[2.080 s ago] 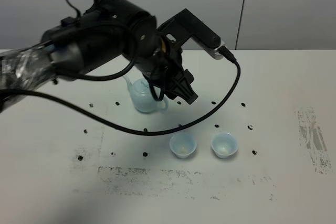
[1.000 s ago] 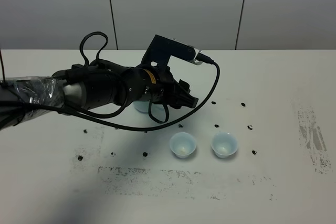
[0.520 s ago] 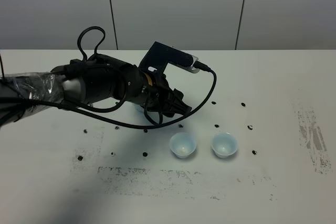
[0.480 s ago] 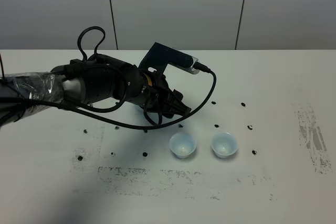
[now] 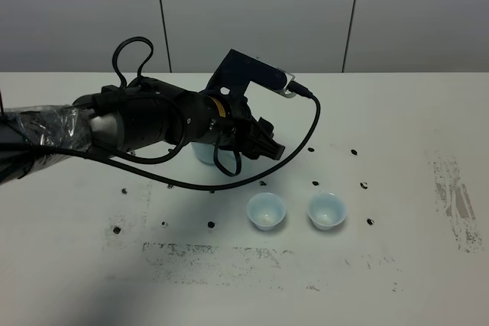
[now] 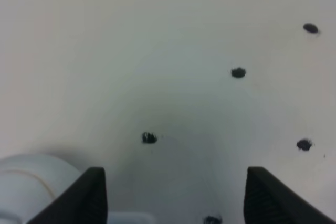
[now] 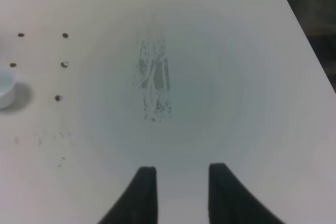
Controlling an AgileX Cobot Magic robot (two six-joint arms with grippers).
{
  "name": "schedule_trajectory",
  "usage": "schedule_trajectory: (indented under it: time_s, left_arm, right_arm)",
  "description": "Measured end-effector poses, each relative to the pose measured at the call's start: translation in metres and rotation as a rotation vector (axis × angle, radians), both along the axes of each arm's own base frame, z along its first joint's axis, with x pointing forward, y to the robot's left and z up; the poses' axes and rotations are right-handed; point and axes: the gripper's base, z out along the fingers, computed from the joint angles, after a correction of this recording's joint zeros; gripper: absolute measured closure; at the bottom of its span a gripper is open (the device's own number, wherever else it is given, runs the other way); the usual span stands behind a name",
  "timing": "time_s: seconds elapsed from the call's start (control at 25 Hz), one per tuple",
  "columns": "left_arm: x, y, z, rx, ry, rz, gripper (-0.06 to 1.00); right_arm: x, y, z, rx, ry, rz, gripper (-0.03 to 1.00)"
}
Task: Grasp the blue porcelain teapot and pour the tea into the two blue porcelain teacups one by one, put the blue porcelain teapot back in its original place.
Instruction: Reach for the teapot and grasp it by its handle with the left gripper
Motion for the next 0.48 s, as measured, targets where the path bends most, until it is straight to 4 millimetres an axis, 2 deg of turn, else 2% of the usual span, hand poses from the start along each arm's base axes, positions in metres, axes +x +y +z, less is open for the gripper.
schedule_trajectory:
  time_s: [0.12, 0.32, 0.48]
  left_arm:
    - [0.003, -0.002, -0.003, -0.015, -0.019, 0.006, 0.37]
    - [0.007, -0.005, -0.018, -0.011, 0.007, 0.014, 0.37]
    - [0.006, -0.004, -0.021, 0.0, 0.03, 0.012, 0.37]
  right_arm:
    - [0.0, 0.0, 0.0, 0.0, 0.0, 0.0, 0.74]
    - [0.0, 0.0, 0.0, 0.0, 0.0, 0.0, 0.74]
    - [0.0, 0.0, 0.0, -0.001, 0.0, 0.001, 0.74]
